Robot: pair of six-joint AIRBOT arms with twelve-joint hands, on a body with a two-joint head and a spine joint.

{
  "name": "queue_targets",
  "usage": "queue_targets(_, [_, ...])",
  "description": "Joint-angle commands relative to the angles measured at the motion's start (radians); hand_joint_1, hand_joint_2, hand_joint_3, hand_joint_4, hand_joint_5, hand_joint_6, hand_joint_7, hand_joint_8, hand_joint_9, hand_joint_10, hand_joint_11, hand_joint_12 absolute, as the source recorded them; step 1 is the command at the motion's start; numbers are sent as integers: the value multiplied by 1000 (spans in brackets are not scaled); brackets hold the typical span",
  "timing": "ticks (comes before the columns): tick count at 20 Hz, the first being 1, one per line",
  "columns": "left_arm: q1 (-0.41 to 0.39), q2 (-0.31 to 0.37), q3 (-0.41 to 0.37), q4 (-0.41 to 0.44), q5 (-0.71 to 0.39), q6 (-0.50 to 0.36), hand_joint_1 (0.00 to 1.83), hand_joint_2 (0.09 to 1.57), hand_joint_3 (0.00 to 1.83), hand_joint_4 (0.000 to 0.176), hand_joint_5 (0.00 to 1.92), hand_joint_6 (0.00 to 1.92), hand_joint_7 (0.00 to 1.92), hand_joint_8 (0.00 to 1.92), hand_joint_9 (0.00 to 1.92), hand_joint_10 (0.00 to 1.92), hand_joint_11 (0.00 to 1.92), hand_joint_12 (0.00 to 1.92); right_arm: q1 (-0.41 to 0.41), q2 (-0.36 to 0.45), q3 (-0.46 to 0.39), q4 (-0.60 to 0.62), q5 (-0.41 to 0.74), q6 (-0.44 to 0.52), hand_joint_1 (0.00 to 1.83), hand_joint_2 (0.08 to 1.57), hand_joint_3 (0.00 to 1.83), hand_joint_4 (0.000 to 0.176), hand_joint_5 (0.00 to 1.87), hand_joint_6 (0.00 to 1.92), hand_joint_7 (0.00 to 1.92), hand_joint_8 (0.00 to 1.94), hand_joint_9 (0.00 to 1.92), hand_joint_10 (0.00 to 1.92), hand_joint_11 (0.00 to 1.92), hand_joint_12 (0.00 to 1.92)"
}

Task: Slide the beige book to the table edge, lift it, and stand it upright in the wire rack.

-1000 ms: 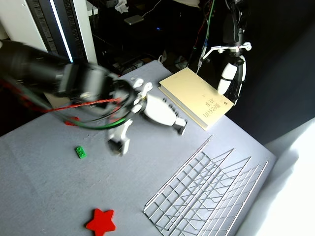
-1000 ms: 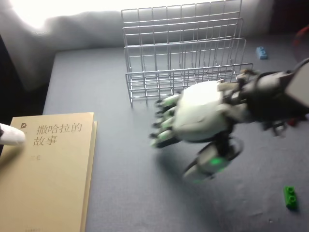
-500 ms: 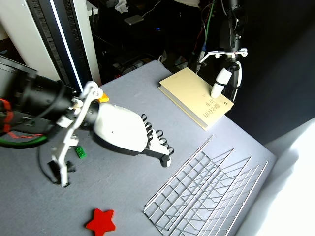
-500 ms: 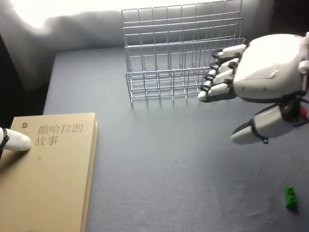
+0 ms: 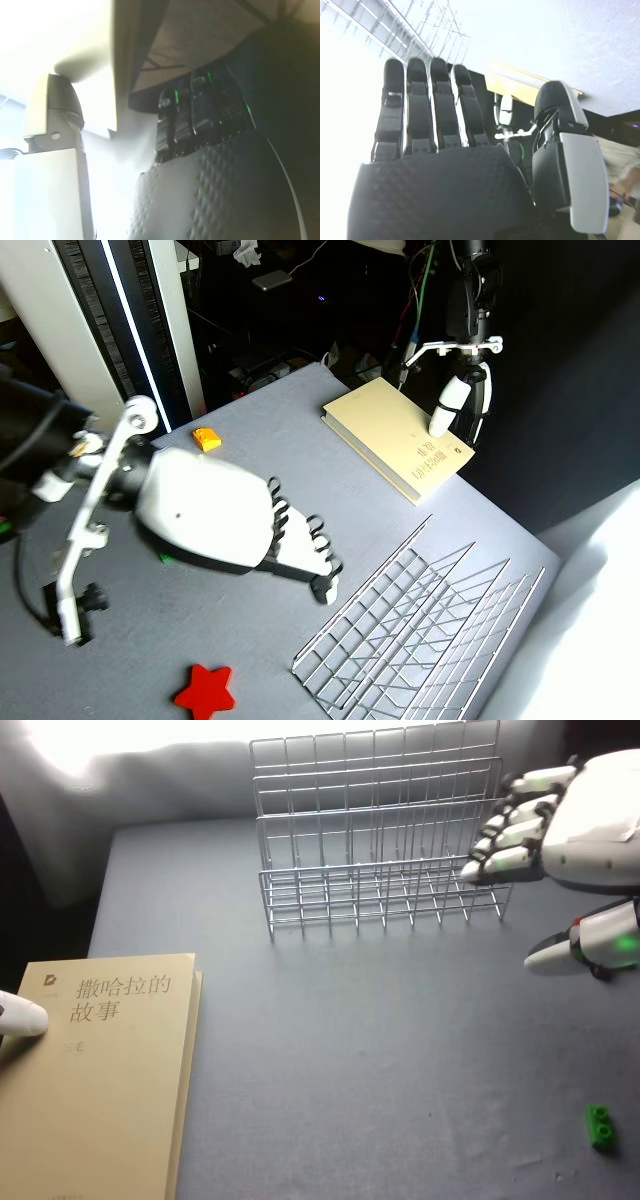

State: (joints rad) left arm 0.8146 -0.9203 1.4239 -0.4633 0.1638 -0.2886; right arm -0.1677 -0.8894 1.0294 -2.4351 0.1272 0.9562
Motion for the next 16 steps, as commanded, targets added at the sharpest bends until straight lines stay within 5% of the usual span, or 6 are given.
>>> queue_targets(1, [1,13,4,-4,-54,-2,1015,1046,8,0,244,5,189,4,183,4,0,440,5,7,-1,9,-105,10,201,1163,0,0,299,9,307,6,290,4,0,803])
queue_targets(9, [-14,23,4,-7,-72,-22,1076,1022,0,0,347,16,311,13,300,16,0,658,19,49,0,9,-154,5,174,1171,1,0,276,1,305,2,296,3,0,752])
queue_targets(16, [-28,35,-7,-9,-96,-76,1077,1066,4,0,368,3,342,3,334,6,0,775,40,61,6,9,-60,-14,215,1152,0,0,282,4,318,6,310,6,0,796])
